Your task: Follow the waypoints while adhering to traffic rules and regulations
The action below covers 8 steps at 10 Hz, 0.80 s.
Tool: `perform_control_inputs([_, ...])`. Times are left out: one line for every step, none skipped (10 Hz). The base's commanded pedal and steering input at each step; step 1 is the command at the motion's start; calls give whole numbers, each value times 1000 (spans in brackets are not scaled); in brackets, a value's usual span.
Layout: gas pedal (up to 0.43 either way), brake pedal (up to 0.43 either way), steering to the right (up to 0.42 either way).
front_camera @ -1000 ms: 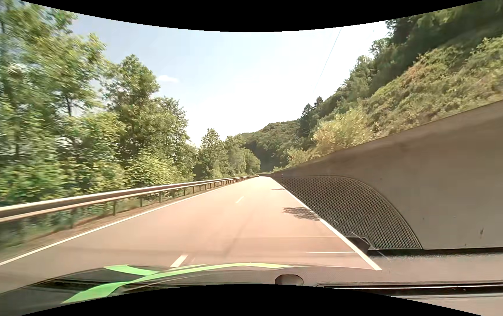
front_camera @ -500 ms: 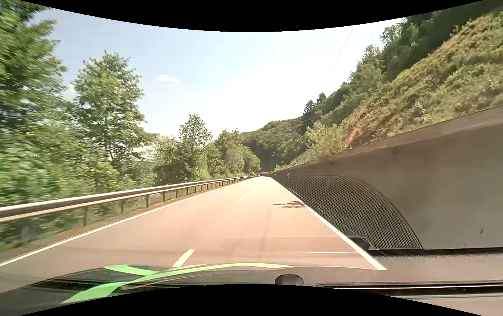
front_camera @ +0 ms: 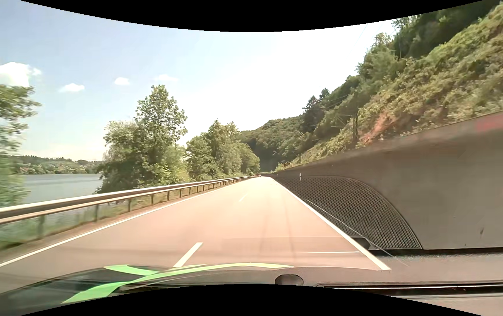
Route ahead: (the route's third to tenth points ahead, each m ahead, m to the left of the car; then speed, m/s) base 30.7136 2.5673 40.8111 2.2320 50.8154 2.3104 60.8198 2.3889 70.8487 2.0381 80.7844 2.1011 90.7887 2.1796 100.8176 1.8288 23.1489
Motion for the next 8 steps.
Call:
perform_control_inputs([240,0,1])
perform_control_inputs([248,0,1])
perform_control_inputs([248,0,2])
perform_control_inputs([260,0,3])
perform_control_inputs([260,0,3])
perform_control_inputs([260,0,3])
perform_control_inputs([260,0,2])
perform_control_inputs([248,0,2])
